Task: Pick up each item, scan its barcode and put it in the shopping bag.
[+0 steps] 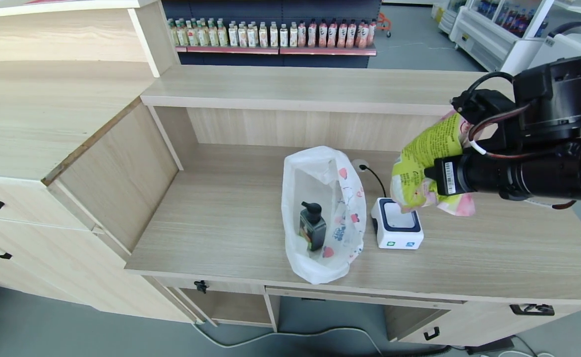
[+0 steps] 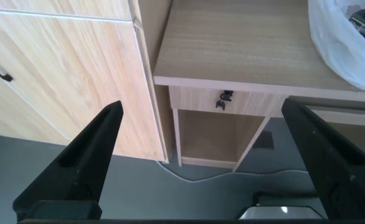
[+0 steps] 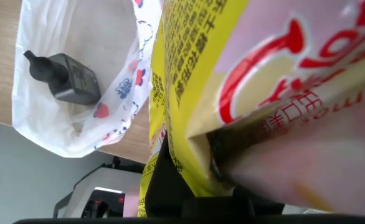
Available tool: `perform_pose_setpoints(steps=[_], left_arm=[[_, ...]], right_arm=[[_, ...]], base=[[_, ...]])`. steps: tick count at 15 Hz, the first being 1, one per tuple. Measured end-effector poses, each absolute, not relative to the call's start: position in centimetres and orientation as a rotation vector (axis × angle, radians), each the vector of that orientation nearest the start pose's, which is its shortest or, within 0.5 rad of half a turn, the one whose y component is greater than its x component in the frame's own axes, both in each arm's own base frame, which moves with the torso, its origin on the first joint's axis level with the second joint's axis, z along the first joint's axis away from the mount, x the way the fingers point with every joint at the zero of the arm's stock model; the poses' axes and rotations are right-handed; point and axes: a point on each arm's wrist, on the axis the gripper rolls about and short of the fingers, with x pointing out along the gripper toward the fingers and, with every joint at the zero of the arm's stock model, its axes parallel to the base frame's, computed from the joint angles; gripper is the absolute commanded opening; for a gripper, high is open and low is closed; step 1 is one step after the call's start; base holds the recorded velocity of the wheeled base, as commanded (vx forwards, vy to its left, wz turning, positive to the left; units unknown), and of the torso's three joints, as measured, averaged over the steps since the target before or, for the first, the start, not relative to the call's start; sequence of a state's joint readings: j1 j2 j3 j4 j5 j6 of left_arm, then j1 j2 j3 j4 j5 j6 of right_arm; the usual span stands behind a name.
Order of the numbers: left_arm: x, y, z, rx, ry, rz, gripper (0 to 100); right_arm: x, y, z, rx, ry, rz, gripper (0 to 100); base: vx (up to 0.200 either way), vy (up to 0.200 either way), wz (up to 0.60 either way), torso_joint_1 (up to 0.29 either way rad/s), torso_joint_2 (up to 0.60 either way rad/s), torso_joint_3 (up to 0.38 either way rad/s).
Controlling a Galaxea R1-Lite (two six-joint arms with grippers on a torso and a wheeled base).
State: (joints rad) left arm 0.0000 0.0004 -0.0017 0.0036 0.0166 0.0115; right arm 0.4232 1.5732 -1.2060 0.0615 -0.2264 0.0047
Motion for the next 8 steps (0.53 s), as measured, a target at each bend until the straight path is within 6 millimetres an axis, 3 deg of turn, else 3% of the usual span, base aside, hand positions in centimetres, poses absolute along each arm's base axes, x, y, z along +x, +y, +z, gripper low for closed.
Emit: perform_pose_setpoints(steps=[5, 8], left_arm=[[-2.3, 0.0, 7.6, 0.010, 0.002, 0.017, 100], [-2.3, 0.0, 7.6, 0.010, 0.002, 0.017, 100]], right_arm=[[29.7, 12.2, 27.2, -0.106, 0.383, 0.231, 0], [32.3, 13.4, 25.9, -0.117, 0.410, 0.248, 0]], base=[[0.000, 0.000, 0.00, 0.000, 0.00, 0.000], [0.000, 0.000, 0.00, 0.000, 0.00, 0.000]])
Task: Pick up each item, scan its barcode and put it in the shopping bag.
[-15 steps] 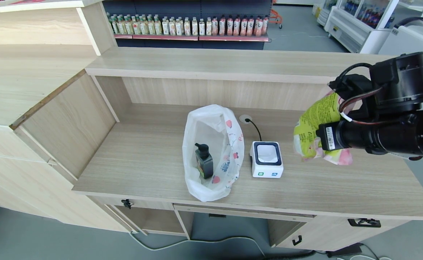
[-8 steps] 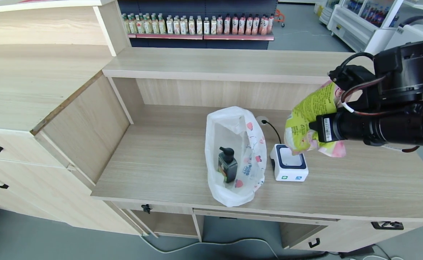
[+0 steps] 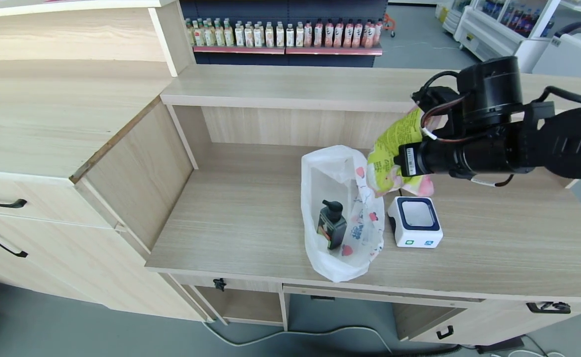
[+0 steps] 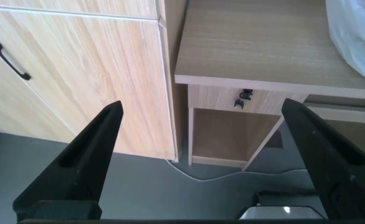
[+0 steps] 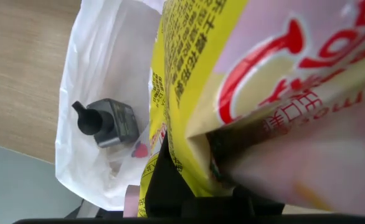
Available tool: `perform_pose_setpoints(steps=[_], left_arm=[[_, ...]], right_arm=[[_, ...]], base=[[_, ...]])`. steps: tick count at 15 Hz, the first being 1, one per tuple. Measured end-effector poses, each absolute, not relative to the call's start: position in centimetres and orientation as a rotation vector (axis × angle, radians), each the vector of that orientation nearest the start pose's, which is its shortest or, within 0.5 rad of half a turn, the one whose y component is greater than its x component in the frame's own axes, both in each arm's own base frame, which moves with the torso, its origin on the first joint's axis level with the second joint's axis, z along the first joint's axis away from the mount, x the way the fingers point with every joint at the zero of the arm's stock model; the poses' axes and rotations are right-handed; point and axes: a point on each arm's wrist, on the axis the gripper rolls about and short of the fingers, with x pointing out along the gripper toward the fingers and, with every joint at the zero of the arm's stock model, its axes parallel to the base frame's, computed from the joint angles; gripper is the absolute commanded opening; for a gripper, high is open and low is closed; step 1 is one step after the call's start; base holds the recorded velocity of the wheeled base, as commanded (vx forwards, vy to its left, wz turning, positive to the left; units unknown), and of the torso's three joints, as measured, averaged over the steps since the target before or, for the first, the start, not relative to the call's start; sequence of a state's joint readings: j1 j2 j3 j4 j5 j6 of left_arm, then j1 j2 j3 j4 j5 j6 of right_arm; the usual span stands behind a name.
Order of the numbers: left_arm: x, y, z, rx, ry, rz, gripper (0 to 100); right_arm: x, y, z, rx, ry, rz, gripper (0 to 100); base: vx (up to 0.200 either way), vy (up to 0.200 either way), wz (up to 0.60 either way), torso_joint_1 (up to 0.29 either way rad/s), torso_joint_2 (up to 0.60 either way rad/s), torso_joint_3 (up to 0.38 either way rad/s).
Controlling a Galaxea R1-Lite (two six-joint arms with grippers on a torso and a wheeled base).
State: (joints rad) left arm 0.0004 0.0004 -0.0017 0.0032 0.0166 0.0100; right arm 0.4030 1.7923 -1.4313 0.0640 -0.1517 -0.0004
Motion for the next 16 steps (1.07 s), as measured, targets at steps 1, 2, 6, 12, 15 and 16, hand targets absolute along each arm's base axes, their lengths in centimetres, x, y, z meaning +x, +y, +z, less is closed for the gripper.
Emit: perform_pose_setpoints(steps=[1, 2, 6, 12, 15, 16], left_arm=[[-2.3, 0.0, 7.6, 0.010, 0.002, 0.016, 100], [-2.3, 0.0, 7.6, 0.010, 0.002, 0.016, 100], [-2.3, 0.0, 7.6, 0.009, 0.002, 0.017, 100], [-2.3, 0.0, 7.6, 0.010, 0.002, 0.016, 100], [-2.3, 0.0, 7.6, 0.009, 0.002, 0.017, 100], [-2.3, 0.0, 7.6, 0.009, 0.002, 0.017, 100]], right_arm=[[32.8, 13.8, 25.4, -0.122, 0.422, 0.253, 0], [33.2, 14.3, 24.6, -0.128, 0.441, 0.265, 0], [34.8, 16.3, 22.6, -0.191, 0.431, 0.348, 0], [38.0, 17.6, 18.2, -0.269, 0.455, 0.397, 0], [39.0, 18.3, 16.6, -0.276, 0.480, 0.413, 0], [39.2, 18.4, 16.2, -0.277, 0.484, 0.413, 100]], base=[[0.000, 0.000, 0.00, 0.000, 0.00, 0.000], [0.000, 0.000, 0.00, 0.000, 0.00, 0.000], [0.000, 0.000, 0.00, 0.000, 0.00, 0.000], [0.000, 0.000, 0.00, 0.000, 0.00, 0.000], [0.000, 0.000, 0.00, 0.000, 0.00, 0.000], [0.000, 0.000, 0.00, 0.000, 0.00, 0.000]])
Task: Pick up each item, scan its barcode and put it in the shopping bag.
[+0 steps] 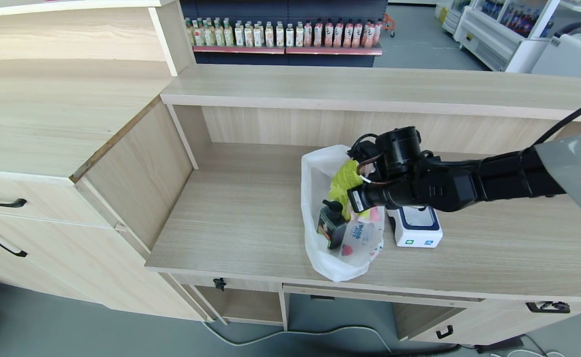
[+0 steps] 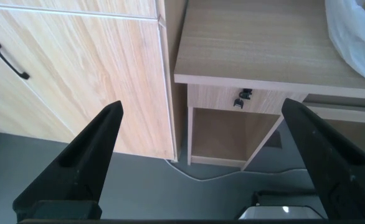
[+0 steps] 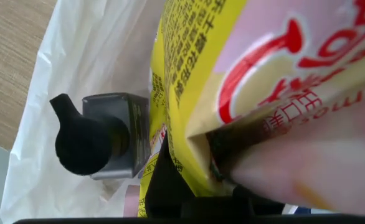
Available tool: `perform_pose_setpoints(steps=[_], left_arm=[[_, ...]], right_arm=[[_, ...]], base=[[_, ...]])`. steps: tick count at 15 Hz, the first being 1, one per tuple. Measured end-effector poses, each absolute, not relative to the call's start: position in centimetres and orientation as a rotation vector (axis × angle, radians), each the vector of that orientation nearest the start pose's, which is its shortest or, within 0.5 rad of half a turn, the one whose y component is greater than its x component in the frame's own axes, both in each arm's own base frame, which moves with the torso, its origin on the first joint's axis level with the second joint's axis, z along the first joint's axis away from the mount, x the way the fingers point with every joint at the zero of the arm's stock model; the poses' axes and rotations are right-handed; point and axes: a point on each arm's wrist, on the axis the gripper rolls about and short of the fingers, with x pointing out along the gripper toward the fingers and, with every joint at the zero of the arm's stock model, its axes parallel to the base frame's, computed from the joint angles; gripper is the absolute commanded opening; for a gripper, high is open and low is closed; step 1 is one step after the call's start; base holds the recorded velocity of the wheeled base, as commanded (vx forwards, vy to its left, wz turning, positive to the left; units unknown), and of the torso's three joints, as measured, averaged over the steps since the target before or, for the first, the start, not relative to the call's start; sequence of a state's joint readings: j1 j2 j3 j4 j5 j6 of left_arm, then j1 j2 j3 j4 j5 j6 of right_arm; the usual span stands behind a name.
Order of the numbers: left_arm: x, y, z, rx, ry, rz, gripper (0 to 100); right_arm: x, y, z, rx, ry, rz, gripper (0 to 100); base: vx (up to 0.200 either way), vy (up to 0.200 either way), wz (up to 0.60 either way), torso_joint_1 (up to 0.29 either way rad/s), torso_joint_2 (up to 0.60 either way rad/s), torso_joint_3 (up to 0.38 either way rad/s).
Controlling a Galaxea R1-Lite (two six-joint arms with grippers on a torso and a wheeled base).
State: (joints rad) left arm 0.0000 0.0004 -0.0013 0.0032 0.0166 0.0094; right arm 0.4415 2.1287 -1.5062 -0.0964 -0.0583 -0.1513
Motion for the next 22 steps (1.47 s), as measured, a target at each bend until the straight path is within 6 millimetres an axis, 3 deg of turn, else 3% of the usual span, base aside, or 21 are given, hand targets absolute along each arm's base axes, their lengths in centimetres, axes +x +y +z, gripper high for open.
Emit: perform_pose_setpoints(steps=[4, 7, 10, 12, 14, 17, 22], left_arm=[[-2.3, 0.0, 7.6, 0.010, 0.002, 0.017, 100], [-2.3, 0.0, 7.6, 0.010, 0.002, 0.017, 100], [-2.3, 0.0, 7.6, 0.010, 0.002, 0.017, 100], [-2.3, 0.0, 7.6, 0.010, 0.002, 0.017, 100], [-2.3, 0.0, 7.6, 0.010, 0.002, 0.017, 100], [-2.3, 0.0, 7.6, 0.010, 0.002, 0.017, 100], [-2.3, 0.0, 7.6, 0.010, 0.002, 0.017, 100]], right_arm=[[39.9, 18.9, 15.7, -0.238, 0.460, 0.449, 100], [39.9, 18.9, 17.1, -0.176, 0.387, 0.478, 100], [38.6, 17.5, 20.5, -0.139, 0.319, 0.461, 100], [36.6, 15.2, 23.2, -0.120, 0.279, 0.429, 100], [32.8, 12.5, 24.9, -0.116, 0.272, 0.394, 100], [23.9, 8.0, 24.7, -0.139, 0.300, 0.243, 100], [9.1, 2.0, 17.8, -0.170, 0.313, 0.047, 100]], base=[[0.000, 0.000, 0.00, 0.000, 0.00, 0.000], [0.000, 0.000, 0.00, 0.000, 0.00, 0.000], [0.000, 0.000, 0.00, 0.000, 0.00, 0.000], [0.000, 0.000, 0.00, 0.000, 0.00, 0.000], [0.000, 0.000, 0.00, 0.000, 0.00, 0.000], [0.000, 0.000, 0.00, 0.000, 0.00, 0.000], [0.000, 0.000, 0.00, 0.000, 0.00, 0.000]])
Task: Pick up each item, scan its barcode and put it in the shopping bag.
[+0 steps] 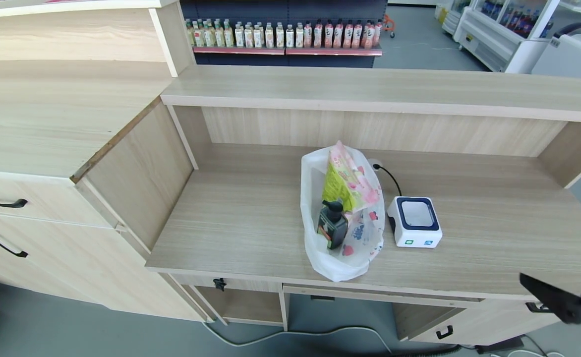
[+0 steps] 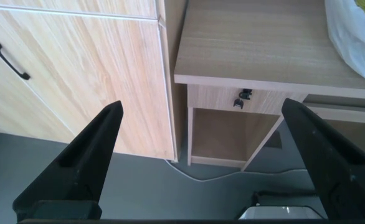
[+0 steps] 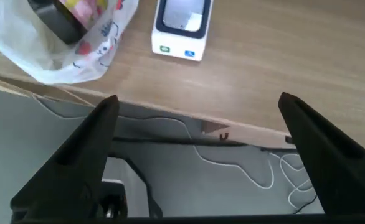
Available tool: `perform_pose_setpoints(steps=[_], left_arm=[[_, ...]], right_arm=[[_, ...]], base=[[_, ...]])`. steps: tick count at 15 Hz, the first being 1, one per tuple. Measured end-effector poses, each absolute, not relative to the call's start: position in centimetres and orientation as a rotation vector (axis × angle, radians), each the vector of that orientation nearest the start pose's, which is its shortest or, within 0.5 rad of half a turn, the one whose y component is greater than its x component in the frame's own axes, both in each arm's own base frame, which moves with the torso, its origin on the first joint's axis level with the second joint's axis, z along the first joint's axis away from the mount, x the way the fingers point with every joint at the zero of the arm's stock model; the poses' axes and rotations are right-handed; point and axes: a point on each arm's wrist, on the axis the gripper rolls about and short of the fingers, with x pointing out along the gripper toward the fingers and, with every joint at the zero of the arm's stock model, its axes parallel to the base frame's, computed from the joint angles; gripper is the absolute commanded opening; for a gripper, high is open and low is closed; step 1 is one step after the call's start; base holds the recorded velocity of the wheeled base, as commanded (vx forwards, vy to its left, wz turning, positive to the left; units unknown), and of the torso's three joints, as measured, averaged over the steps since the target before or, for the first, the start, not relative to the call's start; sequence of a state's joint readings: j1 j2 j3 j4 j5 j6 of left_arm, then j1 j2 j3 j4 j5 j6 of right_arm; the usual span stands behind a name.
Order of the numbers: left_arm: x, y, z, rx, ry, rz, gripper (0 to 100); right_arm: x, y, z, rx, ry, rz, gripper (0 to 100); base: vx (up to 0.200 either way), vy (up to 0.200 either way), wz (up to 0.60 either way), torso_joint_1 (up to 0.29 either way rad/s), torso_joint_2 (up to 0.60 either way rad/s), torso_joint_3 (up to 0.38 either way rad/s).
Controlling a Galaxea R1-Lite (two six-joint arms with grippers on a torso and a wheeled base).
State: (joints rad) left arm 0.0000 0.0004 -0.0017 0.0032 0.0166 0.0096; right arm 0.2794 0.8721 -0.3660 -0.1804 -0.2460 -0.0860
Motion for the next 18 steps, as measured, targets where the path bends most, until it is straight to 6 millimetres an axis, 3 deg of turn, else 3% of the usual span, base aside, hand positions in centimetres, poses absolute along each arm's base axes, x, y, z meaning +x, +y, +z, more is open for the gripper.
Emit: perform_pose_setpoints(steps=[3, 7, 11, 18], left_arm=[[-2.3, 0.0, 7.6, 0.010, 0.002, 0.017, 100], [-2.3, 0.0, 7.6, 0.010, 0.002, 0.017, 100], [-2.3, 0.0, 7.6, 0.010, 0.002, 0.017, 100], [-2.3, 0.0, 7.6, 0.010, 0.002, 0.017, 100]], right_arm=[[3.2, 0.1, 13.2, -0.150, 0.237, -0.015, 100], [-0.7, 0.1, 9.4, -0.127, 0.084, 0.100, 100], [-2.1, -0.3, 8.4, -0.093, -0.035, -0.114, 100], [-2.3, 0.1, 8.2, -0.114, -0.070, 0.022, 100]], base=[[0.000, 0.000, 0.00, 0.000, 0.00, 0.000], [0.000, 0.000, 0.00, 0.000, 0.00, 0.000], [0.000, 0.000, 0.00, 0.000, 0.00, 0.000], [0.000, 0.000, 0.00, 0.000, 0.00, 0.000]])
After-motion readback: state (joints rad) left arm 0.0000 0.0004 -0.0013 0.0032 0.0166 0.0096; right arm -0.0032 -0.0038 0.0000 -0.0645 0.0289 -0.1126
